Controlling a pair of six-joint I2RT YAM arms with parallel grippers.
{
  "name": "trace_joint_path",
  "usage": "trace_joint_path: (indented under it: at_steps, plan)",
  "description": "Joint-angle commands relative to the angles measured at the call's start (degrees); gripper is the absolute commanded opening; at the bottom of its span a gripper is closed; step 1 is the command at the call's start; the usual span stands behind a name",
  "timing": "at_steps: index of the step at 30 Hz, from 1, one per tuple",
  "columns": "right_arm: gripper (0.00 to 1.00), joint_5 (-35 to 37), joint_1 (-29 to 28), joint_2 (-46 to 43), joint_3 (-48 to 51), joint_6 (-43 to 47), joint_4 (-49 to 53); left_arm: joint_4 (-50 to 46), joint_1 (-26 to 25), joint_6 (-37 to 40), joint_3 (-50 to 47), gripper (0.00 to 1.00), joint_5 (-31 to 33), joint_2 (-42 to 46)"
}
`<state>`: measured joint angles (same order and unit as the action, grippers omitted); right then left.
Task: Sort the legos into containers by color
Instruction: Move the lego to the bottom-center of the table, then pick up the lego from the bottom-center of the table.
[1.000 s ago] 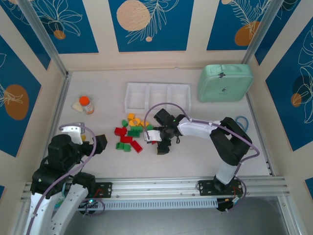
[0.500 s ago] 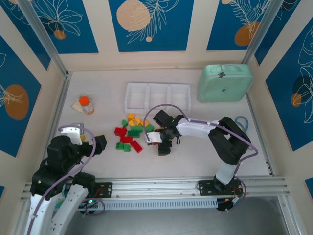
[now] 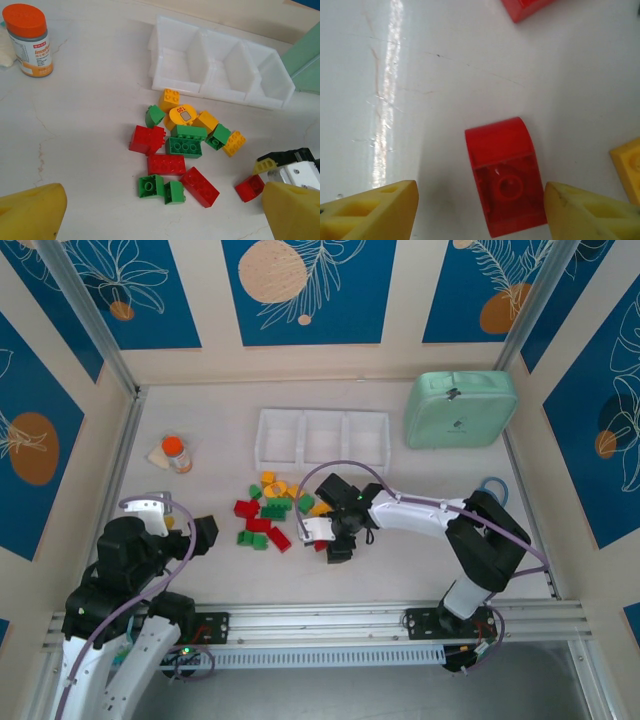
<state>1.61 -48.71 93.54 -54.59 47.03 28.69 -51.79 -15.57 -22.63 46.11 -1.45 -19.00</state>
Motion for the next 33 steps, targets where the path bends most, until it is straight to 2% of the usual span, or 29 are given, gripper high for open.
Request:
trace_joint_path:
  at_steps: [1, 6, 12, 21, 24, 28, 33]
  plan:
    - [0.71, 1.23, 0.00, 0.44, 1.00, 0.52, -2.33, 1.21, -0.42, -0.22, -0.40, 0.99, 0.83, 1.56]
    - [0.77, 1.50, 0.21, -0.85, 1.43, 1.59, -3.67, 1.25, -0.42, -0.37, -0.49, 0.99, 1.19, 2.22]
    - [0.77, 0.45, 1.22, 1.87, -0.08, 2.89, -2.31, 1.29, -0.42, -0.39, -0.49, 0.99, 1.33, 2.26]
    - [0.71, -1.43, 2.39, 6.97, -1.03, 3.51, -2.61, 1.25, -0.41, -0.31, -0.58, 0.99, 1.63, 2.57]
    - [0.61, -1.60, 2.35, 8.20, -2.35, 3.24, -0.95, 1.27, -0.42, -0.31, -0.60, 1.00, 1.64, 2.65]
    - [0.44, -2.70, 2.44, 10.17, -6.05, 1.82, 5.49, 1.34, -0.42, -0.26, -0.57, 1.00, 1.78, 3.09]
    - [0.30, -1.53, 1.89, 8.40, -5.13, 0.98, 4.73, 1.47, -0.46, -0.15, -0.67, 0.99, 1.70, 3.84]
